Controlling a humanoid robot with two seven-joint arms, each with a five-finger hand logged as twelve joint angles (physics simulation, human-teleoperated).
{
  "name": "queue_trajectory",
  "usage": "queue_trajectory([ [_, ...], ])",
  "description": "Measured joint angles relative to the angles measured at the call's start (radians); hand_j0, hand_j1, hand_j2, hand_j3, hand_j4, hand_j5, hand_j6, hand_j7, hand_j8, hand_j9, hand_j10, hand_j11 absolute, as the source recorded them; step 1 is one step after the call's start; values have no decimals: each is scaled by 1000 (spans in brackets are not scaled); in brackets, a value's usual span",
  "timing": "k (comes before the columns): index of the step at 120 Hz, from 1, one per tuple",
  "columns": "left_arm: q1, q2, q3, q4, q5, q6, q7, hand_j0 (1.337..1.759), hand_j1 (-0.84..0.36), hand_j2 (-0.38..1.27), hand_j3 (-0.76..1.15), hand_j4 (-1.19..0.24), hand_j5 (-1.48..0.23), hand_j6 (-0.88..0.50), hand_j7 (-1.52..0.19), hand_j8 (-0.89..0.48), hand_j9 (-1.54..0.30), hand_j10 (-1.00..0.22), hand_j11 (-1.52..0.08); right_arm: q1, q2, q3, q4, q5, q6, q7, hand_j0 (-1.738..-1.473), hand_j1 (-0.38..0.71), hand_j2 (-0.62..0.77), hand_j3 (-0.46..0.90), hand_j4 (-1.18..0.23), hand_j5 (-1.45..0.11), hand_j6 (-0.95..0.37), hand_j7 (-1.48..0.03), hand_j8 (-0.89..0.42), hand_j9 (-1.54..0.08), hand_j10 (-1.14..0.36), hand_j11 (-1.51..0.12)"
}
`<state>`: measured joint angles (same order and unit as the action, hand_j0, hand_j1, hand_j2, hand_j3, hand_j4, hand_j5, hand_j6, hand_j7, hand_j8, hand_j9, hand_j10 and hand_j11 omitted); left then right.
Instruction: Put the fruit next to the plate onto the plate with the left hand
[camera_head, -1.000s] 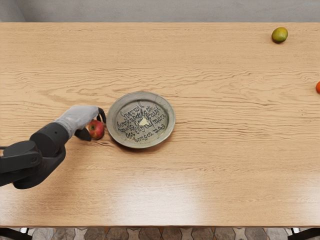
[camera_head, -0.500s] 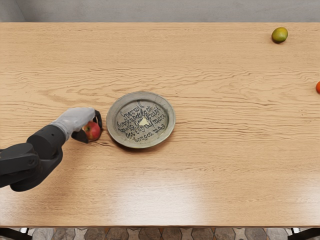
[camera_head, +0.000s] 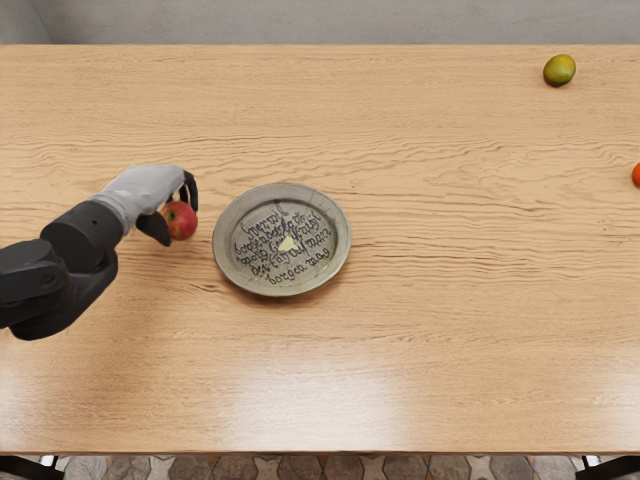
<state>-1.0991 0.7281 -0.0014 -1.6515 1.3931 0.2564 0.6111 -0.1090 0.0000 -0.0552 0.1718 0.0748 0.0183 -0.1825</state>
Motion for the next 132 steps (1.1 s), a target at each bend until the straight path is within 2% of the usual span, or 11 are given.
queue_trajectory([
  [18,-49,-40,-13,-6,-31,-1,0,1655,-291,444,0,-580,-980,-410,-960,-501,-959,-718,-959,0,0,0,0,0,0,0,-1658,-349,0,0,0,0,0,0,0,0,0,0],
  [32,-54,-89,-26,-8,-50,-1,0,1655,-329,518,0,-561,-986,-393,-963,-487,-957,-719,-957,0,0,0,0,0,-1,0,-1658,-349,0,0,0,0,0,0,0,0,0,0],
  [57,-74,-166,-37,-6,-77,-2,0,1655,-287,369,0,-559,-992,-389,-957,-483,-950,-715,-950,1,0,0,0,0,0,0,-1658,-349,0,0,0,0,0,0,0,0,0,0],
  [70,-66,-210,-37,0,-91,-7,0,1656,-312,436,0,-562,-985,-386,-948,-489,-946,-713,-946,1,0,0,0,0,0,0,-1658,-349,0,0,0,0,0,0,0,0,0,0],
  [71,-66,-211,-37,1,-92,-7,0,1656,-312,436,0,-568,-975,-419,-950,-482,-946,-712,-947,1,0,0,0,0,0,0,-1658,-349,0,0,0,0,0,0,0,0,0,0],
  [76,-62,-223,-35,4,-93,-8,0,1656,-315,449,0,-571,-974,-390,-945,-497,-946,-712,-946,1,0,0,0,0,0,0,-1658,-349,0,0,0,0,0,0,0,0,0,0],
  [78,-61,-224,-34,6,-94,-8,0,1656,-312,444,0,-577,-966,-425,-947,-492,-946,-711,-947,2,0,0,0,0,0,0,-1658,-349,0,0,0,0,0,0,0,0,0,0],
  [80,-61,-225,-33,7,-95,-9,0,1656,-309,448,0,-578,-969,-395,-947,-498,-946,-711,-947,2,0,0,0,0,0,0,-1658,-349,0,0,0,0,0,0,0,0,0,0],
  [113,-24,-254,-24,29,-95,-12,0,1656,-337,488,0,-568,-958,-393,-945,-484,-940,-706,-941,2,0,0,0,0,0,0,-1658,-349,0,0,0,0,0,0,0,0,0,0],
  [132,-5,-256,-23,46,-95,-16,0,1656,-329,524,0,-613,-942,-418,-932,-516,-934,-703,-934,2,0,1,0,0,0,0,-1658,-349,0,0,0,0,0,0,0,0,0,0],
])
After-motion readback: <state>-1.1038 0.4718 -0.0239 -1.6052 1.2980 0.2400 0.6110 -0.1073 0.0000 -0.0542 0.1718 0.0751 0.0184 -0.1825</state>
